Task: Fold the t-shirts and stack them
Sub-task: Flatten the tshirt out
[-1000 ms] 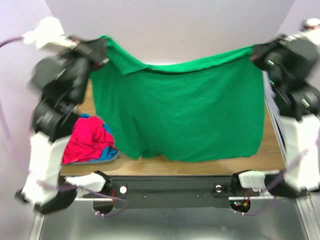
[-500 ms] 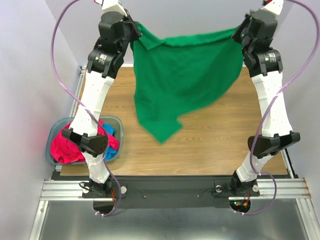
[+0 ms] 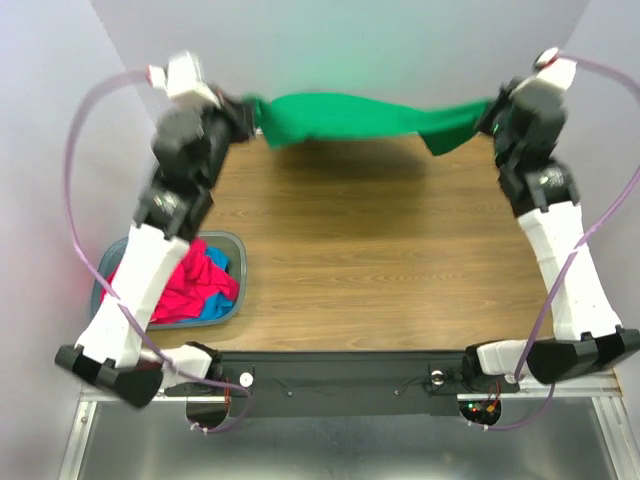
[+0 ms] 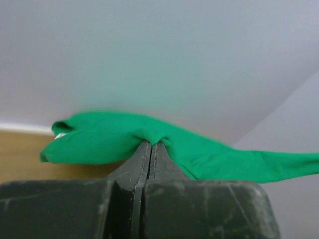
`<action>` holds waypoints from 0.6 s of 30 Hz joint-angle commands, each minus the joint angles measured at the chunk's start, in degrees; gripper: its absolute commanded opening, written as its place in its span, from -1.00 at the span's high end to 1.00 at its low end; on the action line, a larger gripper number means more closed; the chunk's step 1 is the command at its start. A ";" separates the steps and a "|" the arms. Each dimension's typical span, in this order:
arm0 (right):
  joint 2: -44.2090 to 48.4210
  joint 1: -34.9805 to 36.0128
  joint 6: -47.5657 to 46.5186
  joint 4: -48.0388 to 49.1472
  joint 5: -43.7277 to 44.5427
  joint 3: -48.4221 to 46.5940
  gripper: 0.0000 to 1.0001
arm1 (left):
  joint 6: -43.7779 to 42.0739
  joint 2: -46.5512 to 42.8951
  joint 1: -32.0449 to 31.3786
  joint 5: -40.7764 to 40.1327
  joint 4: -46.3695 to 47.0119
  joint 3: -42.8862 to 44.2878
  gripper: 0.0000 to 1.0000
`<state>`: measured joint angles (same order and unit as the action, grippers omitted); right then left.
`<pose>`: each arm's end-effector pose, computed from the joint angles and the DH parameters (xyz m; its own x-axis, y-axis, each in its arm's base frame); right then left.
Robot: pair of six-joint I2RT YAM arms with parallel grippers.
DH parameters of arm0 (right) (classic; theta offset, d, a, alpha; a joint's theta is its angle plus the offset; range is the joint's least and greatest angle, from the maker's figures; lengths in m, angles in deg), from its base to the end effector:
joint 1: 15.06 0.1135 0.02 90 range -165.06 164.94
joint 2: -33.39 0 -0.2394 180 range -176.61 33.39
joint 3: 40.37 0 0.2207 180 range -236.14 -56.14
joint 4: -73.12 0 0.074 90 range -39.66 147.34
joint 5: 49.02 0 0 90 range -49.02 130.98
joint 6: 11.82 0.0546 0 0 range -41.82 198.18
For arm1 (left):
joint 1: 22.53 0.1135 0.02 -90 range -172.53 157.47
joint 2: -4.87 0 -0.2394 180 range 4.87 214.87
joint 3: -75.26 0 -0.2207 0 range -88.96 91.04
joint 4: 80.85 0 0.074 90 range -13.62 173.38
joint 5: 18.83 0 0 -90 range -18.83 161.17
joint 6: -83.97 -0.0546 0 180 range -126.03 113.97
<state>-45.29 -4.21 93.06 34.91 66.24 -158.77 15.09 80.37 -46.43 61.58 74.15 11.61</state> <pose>0.2657 0.0272 0.4925 0.0889 0.2535 -0.9632 0.2337 0.9348 0.2676 0.2322 -0.0930 0.5245 0.1418 -0.4514 -0.8810 0.3259 0.8616 -0.3891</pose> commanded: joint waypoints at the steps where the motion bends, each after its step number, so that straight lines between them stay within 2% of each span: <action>1: 5.88 -0.39 2.69 0.90 -0.64 16.97 0.99 | 6.02 -8.07 -0.09 2.11 8.86 -28.84 1.00; 3: 11.40 -0.31 7.17 0.82 -1.52 29.81 0.99 | 10.41 -12.91 -0.53 2.99 10.97 -41.26 1.00; 4: 13.26 -0.31 10.32 0.82 -2.66 38.03 0.99 | 13.56 -15.45 -0.97 3.08 10.99 -44.82 1.00; 5: 15.28 -0.31 10.35 0.82 -3.80 38.12 0.99 | 13.59 -15.48 -0.97 3.08 11.08 -48.07 1.00; 6: 17.04 -0.31 12.09 0.82 -4.85 46.38 0.99 | 15.77 -17.65 -1.58 3.60 10.99 -50.98 1.00; 9: 23.20 -0.31 16.40 -1.11 -5.65 58.46 0.99 | 19.90 -21.52 -3.86 4.49 11.17 -62.48 1.00; 13: 23.74 -0.31 22.47 -5.77 -5.48 64.74 0.99 | 24.31 -24.09 -7.65 4.66 10.99 -69.44 1.00; 18: 21.90 -0.31 27.92 -10.43 -8.12 68.53 0.99 | 28.00 -24.53 -10.64 4.13 9.41 -73.59 1.00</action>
<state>-23.21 -4.21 114.78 26.62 59.57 -90.91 38.50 56.48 -55.72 65.98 81.01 -59.73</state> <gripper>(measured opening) 0.024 0.025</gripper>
